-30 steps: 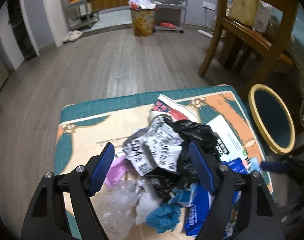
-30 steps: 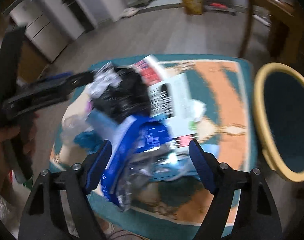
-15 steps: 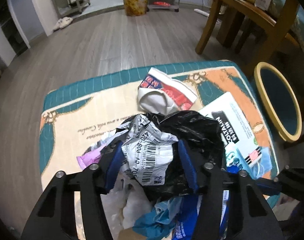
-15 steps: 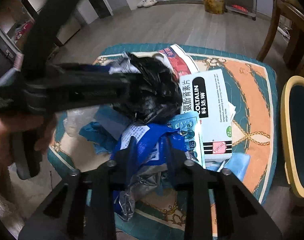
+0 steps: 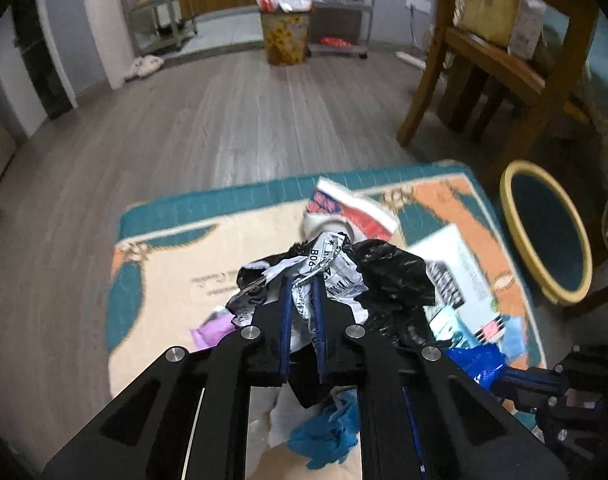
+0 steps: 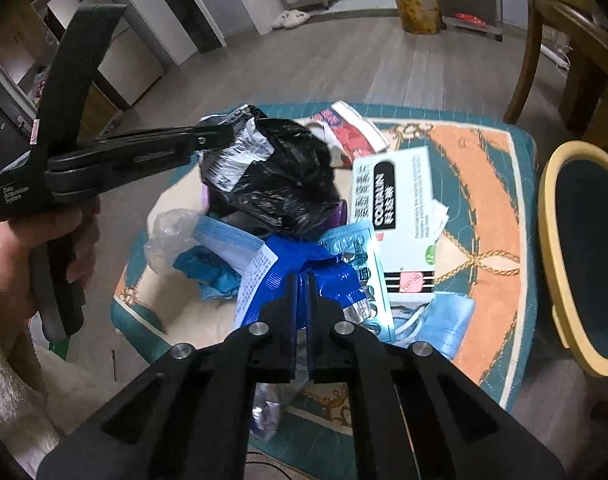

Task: Collect trash
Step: 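Grasp the black plastic bag with the left gripper while the right gripper grasps the blue wrapper, then carry both items over the bin and open both grippers to drop them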

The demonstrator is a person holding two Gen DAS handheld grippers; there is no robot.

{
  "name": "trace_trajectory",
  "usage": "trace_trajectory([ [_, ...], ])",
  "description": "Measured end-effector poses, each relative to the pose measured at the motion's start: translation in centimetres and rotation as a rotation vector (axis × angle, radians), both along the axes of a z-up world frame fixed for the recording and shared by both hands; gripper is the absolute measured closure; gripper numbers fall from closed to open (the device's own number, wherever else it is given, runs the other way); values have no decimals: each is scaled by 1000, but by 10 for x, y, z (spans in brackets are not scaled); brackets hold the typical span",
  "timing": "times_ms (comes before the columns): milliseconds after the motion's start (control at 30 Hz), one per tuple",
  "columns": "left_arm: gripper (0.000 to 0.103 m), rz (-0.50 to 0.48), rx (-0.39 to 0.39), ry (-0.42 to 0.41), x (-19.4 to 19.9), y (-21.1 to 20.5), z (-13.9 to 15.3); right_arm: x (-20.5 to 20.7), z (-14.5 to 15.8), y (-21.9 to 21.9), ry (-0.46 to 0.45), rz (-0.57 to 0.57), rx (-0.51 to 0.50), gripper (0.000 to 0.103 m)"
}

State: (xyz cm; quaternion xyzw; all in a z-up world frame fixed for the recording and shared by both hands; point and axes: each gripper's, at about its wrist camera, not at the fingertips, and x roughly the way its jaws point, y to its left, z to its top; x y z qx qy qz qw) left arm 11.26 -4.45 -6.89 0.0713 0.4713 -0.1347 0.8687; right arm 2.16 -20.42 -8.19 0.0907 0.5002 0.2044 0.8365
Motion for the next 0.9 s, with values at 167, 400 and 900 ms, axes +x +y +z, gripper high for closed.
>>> trace_trajectory([
  [167,92,10,-18,-96,-9,9,36,-7,23,-6,-59,3,-26,101],
  [400,92,-18,-30,-224,-22,0,80,-23,62,-14,-170,3,-84,101],
  [900,92,-157,-142,-276,-19,-101,101,-22,125,-160,-317,-333,-183,101],
])
